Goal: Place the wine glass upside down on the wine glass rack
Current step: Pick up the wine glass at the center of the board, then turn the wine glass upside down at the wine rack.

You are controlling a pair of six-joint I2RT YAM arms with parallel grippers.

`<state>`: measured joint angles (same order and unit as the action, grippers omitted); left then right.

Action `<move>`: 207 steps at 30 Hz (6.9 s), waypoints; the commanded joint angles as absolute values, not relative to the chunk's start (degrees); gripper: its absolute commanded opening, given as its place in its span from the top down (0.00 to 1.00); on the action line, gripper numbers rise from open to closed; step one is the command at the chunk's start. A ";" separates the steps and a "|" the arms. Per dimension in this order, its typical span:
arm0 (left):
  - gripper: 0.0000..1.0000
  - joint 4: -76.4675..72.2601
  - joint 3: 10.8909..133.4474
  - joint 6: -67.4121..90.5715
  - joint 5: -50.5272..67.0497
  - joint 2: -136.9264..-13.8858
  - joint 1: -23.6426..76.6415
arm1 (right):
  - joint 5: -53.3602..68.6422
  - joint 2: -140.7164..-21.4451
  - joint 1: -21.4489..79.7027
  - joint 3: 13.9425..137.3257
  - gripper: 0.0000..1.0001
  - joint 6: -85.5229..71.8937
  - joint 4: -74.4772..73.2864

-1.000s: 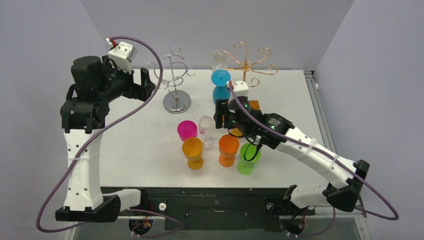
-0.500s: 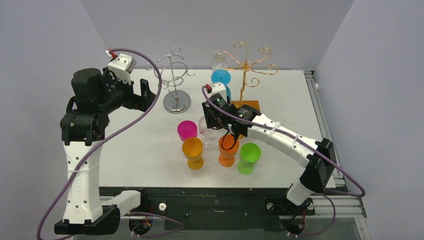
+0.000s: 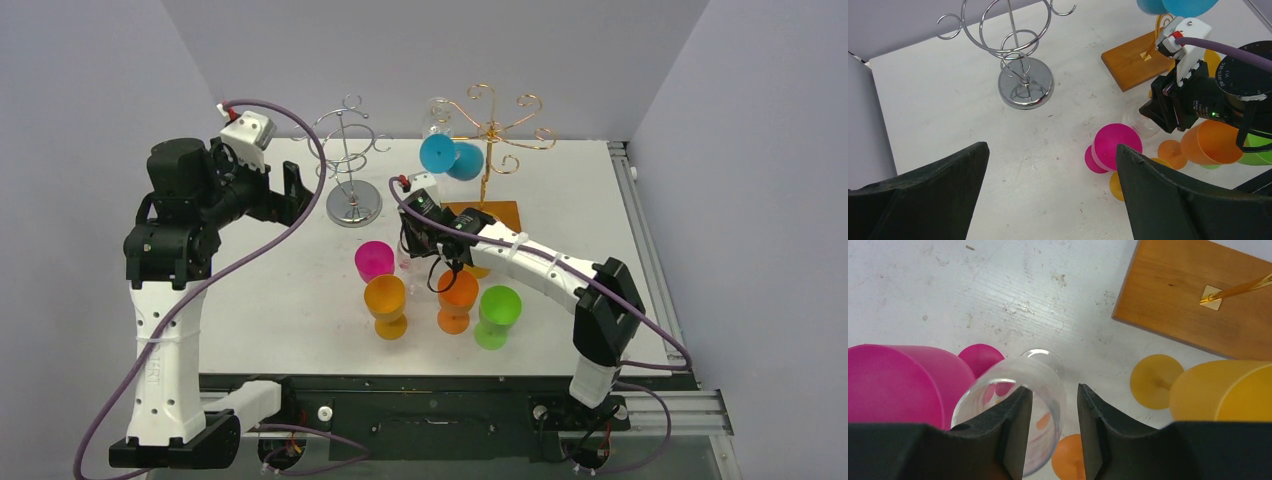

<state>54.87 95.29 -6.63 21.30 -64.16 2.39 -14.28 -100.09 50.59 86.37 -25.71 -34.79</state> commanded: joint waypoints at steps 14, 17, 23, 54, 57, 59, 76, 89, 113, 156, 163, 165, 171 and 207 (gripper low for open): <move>0.04 53.48 94.40 -7.56 22.65 -62.61 2.02 | -14.80 -94.12 51.13 84.09 1.00 -26.49 -32.93; 0.04 53.63 94.47 -7.56 22.77 -62.67 1.95 | -14.98 -92.81 51.87 84.10 1.00 -26.59 -32.79; 0.04 53.73 93.85 -7.56 23.44 -62.34 1.97 | -16.19 -88.97 53.33 84.80 1.00 -26.44 -34.45; 0.04 50.48 84.90 -1.82 36.88 -63.59 11.22 | -3.79 -70.94 53.88 98.75 1.00 -28.69 -34.46; 0.01 49.87 85.64 -1.13 38.54 -64.52 11.27 | -2.63 -70.26 53.88 97.56 1.00 -29.20 -32.39; 0.07 49.60 86.05 -0.84 39.29 -65.31 11.34 | -1.87 -70.00 53.83 96.89 1.00 -29.64 -31.17; 0.97 53.18 94.25 -8.17 43.85 -70.66 11.50 | 4.63 -68.93 53.77 89.77 1.00 -32.12 -24.48; 1.00 51.72 93.77 -37.44 30.60 -62.43 12.71 | 16.88 -62.24 43.81 80.97 0.52 -31.82 -28.82; 1.00 26.02 74.07 -61.90 42.84 -44.20 13.51 | 22.24 -67.18 57.87 74.58 0.21 -13.86 -11.54; 0.54 19.21 72.19 -55.93 42.07 -40.87 13.46 | 37.92 -77.55 56.46 75.26 0.78 -14.55 -7.15; 0.03 21.36 73.80 -49.46 39.57 -41.95 13.53 | 31.63 -73.95 53.87 73.74 0.88 -14.50 -5.03; 0.04 21.24 73.96 -48.21 38.71 -42.01 13.51 | 30.77 -72.32 52.47 72.52 0.89 -14.89 -4.06; 0.04 21.04 74.54 -42.09 35.46 -42.59 13.49 | 28.08 -67.36 48.37 70.55 0.95 -13.66 -5.69; 0.04 37.68 87.63 -14.42 20.51 -54.31 13.45 | 19.68 -47.90 10.64 47.08 1.00 -8.93 2.84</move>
